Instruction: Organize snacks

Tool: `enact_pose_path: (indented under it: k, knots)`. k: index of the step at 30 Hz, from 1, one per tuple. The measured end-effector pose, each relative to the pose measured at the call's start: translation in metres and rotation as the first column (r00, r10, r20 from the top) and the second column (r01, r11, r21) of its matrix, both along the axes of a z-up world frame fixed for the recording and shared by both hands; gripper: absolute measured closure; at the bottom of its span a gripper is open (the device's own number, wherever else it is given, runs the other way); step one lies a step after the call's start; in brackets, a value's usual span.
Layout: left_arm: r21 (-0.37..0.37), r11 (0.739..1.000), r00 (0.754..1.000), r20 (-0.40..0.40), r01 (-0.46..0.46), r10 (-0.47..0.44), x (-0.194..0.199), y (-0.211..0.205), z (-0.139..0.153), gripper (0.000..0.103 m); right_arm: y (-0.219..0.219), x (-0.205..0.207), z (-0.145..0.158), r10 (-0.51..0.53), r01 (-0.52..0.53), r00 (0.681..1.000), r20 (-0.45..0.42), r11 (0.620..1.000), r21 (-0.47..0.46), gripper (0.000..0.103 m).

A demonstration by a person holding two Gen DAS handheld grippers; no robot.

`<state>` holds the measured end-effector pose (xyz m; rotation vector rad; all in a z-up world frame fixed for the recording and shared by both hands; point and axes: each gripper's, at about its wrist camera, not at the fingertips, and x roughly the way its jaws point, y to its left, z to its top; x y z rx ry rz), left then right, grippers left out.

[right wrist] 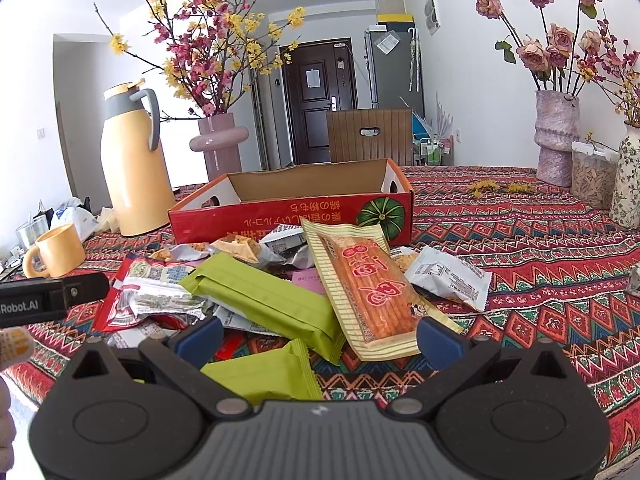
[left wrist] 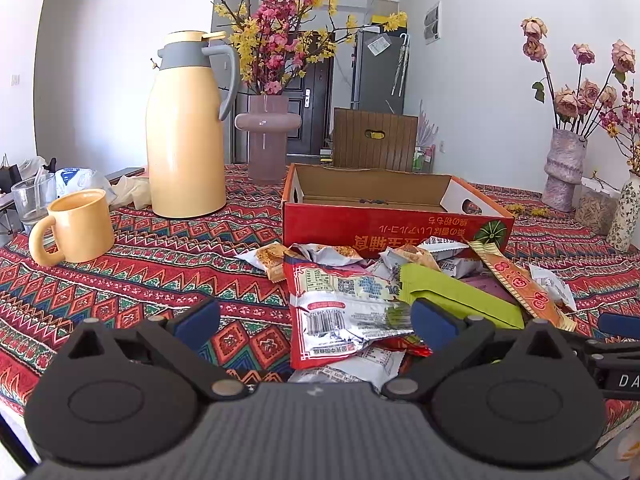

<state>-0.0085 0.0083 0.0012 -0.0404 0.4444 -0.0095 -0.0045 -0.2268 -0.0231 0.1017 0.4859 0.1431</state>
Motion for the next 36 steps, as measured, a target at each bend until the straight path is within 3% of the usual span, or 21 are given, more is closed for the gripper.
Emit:
enact_pose_path:
  k: [23, 28, 36]
  knots:
    - [0.004, 1.0, 0.999, -0.036, 0.002, -0.002, 0.016, -0.002, -0.009, 0.0, -0.012, 0.019, 0.002, -0.006, 0.006, 1.0, -0.011, 1.0, -0.026, 0.001]
    - [0.004, 1.0, 0.999, -0.051, -0.013, 0.013, 0.024, 0.0, -0.012, 0.0, -0.018, 0.054, -0.004, 0.004, -0.007, 0.998, -0.061, 0.998, -0.061, 0.021]
    - [0.007, 1.0, 0.998, -0.057, -0.025, 0.026, 0.033, 0.004, -0.011, 0.0, -0.032, 0.097, -0.011, 0.016, -0.022, 0.993, -0.114, 0.998, -0.057, 0.022]
